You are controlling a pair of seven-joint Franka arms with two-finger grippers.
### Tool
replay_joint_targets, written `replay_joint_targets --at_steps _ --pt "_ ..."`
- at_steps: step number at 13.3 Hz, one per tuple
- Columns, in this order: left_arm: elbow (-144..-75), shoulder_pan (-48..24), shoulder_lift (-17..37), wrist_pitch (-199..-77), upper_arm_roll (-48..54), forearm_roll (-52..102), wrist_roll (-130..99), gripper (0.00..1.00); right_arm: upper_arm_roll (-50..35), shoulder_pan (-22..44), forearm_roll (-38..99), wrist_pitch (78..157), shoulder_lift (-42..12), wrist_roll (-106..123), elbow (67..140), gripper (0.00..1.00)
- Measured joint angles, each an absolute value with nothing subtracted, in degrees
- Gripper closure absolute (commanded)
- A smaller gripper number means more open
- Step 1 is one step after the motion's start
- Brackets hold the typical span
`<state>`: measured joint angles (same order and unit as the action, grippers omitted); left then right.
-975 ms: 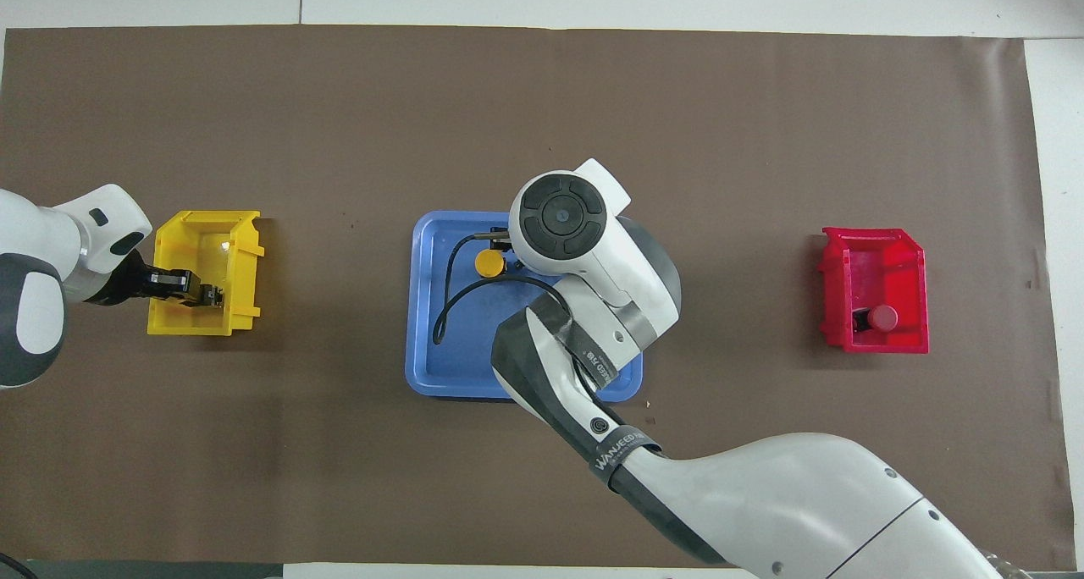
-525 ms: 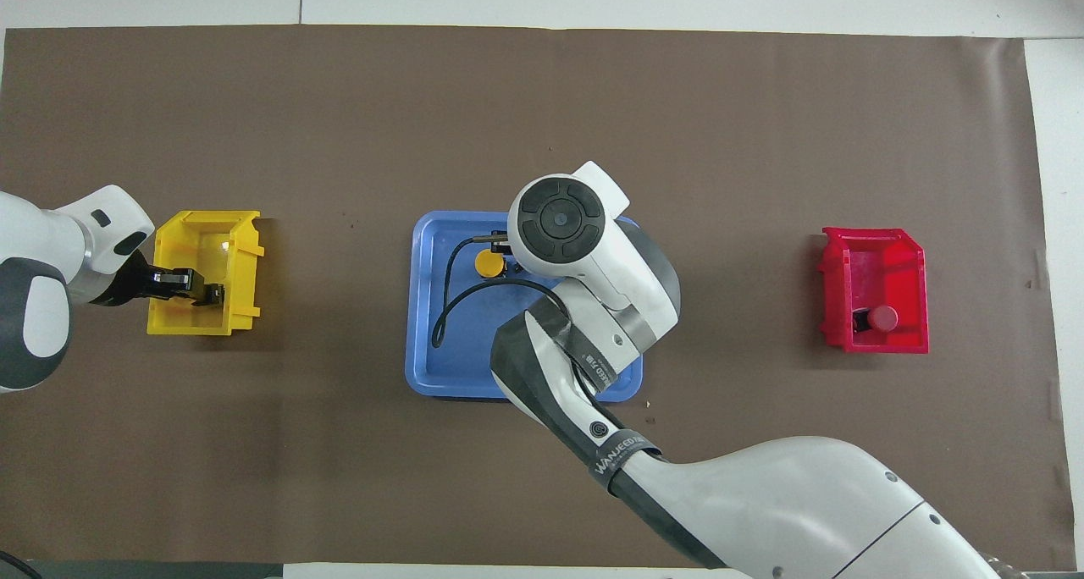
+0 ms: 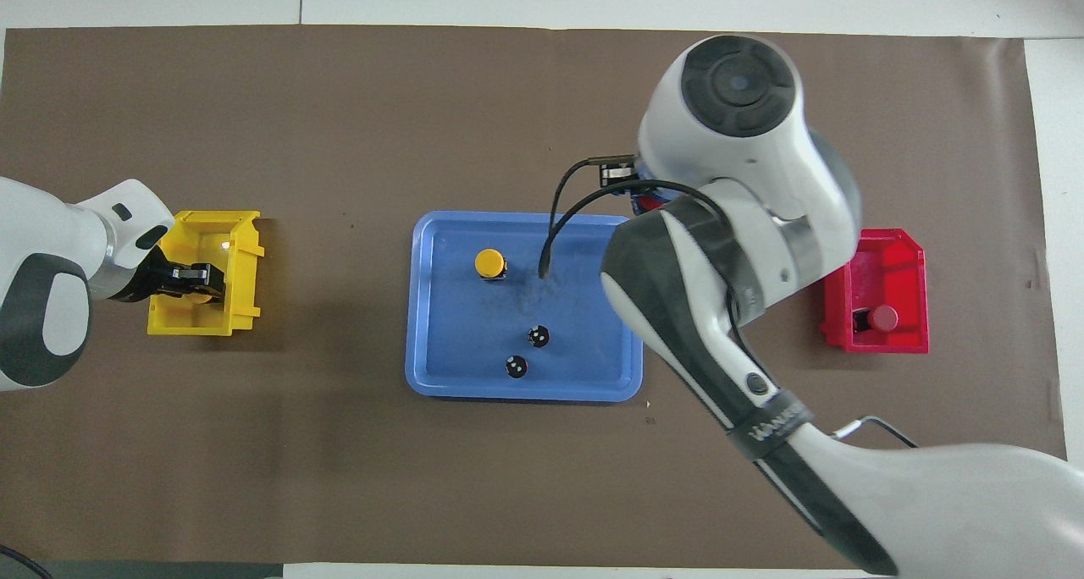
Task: Sort red and yellow buttons by color
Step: 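Carry the red button into the red bin with the right gripper, then reach the left gripper to the remaining yellow button and grasp it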
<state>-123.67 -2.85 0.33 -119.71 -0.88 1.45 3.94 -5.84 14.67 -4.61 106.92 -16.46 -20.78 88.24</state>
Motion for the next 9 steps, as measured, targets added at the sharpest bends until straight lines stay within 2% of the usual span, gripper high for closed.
replay_joint_targets --at_steps 2,4,7,9 --pt "-119.1 -3.5 0.0 -115.1 -0.8 1.4 3.9 0.00 -5.7 5.3 -1.9 103.3 -9.8 -7.3 92.6 0.72" --pt "-114.2 -4.3 -0.4 -110.1 -0.8 1.4 3.7 0.00 -5.6 -2.7 -0.6 103.6 -4.9 3.7 99.3 0.72" --pt "-107.6 -6.5 -0.9 -104.1 -0.7 1.5 2.6 0.00 -5.6 -8.5 -0.5 111.2 -2.2 13.0 108.4 0.72" --pt "-106.6 -11.5 -0.9 -106.7 -0.4 1.8 -6.7 0.00 -5.6 -9.4 -0.5 116.9 -1.2 14.2 113.7 0.72"
